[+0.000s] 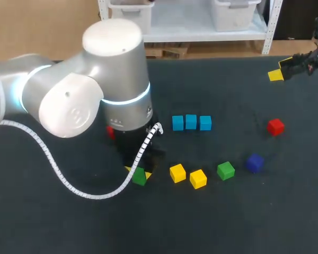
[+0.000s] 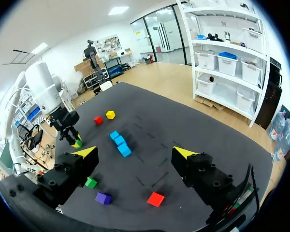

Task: Place the blue cubes, place green cubes on the blue cubes, place the yellow cubes on the green cubes, then place the red cubes on the yellow cubes, and place purple cube on the red cubes.

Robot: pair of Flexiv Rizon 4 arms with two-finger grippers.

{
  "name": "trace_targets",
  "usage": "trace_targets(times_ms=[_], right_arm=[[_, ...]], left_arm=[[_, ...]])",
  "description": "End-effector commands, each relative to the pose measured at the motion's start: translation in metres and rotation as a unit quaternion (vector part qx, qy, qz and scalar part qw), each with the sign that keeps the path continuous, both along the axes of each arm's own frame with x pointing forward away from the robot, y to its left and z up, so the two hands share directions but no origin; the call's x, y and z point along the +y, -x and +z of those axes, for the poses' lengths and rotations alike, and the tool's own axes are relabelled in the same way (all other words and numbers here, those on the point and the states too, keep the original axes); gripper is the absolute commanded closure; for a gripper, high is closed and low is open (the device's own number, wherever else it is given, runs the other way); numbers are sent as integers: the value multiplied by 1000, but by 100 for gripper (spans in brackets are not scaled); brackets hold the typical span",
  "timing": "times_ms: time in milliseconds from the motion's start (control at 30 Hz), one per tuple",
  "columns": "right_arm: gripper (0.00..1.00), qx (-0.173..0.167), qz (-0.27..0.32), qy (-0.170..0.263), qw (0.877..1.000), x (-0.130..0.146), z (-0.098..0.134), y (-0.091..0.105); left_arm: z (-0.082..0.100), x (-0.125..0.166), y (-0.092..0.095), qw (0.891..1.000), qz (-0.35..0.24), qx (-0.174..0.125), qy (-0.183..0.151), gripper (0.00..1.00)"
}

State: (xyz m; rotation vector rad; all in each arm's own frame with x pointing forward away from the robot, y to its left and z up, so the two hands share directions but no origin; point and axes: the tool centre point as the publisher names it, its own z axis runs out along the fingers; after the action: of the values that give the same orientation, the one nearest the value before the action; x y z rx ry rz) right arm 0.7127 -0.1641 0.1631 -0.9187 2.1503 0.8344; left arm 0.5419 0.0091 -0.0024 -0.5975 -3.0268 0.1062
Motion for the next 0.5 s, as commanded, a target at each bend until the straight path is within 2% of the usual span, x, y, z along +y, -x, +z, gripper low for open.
trace_targets(times_ms=[33, 167, 200, 267, 300, 333, 367, 400, 467, 500], right_arm=[[0, -1, 0, -1, 1000, 0, 0, 0], [0, -1, 0, -1, 1000, 0, 0, 0], [0, -1, 0, -1, 1000, 0, 0, 0], [0, -1, 0, -1, 1000, 0, 0, 0], [0, -1, 0, -1, 1000, 0, 0, 0], [0, -1, 0, -1, 1000, 0, 0, 0], [0, -1, 0, -1, 1000, 0, 0, 0], [0, -1, 0, -1, 1000, 0, 0, 0], [0, -1, 0, -1, 1000, 0, 0, 0], [0, -1, 0, -1, 1000, 0, 0, 0]], left_arm=[[2, -1, -2, 1000, -7, 2, -11, 100], [5, 4, -3, 999, -34, -3, -24, 100], [9, 6, -7, 997, -67, -2, -35, 100], [14, 7, -11, 994, -108, -5, -24, 100], [18, 7, -15, 988, -152, 2, -26, 100], [21, 9, -18, 987, -158, -6, -21, 100], [27, 12, -25, 983, -177, -26, -29, 100], [34, 15, -31, 975, -211, -37, -52, 100], [48, 21, -42, 976, -202, -59, -49, 100], [56, 23, -45, 968, -236, -60, -66, 100]])
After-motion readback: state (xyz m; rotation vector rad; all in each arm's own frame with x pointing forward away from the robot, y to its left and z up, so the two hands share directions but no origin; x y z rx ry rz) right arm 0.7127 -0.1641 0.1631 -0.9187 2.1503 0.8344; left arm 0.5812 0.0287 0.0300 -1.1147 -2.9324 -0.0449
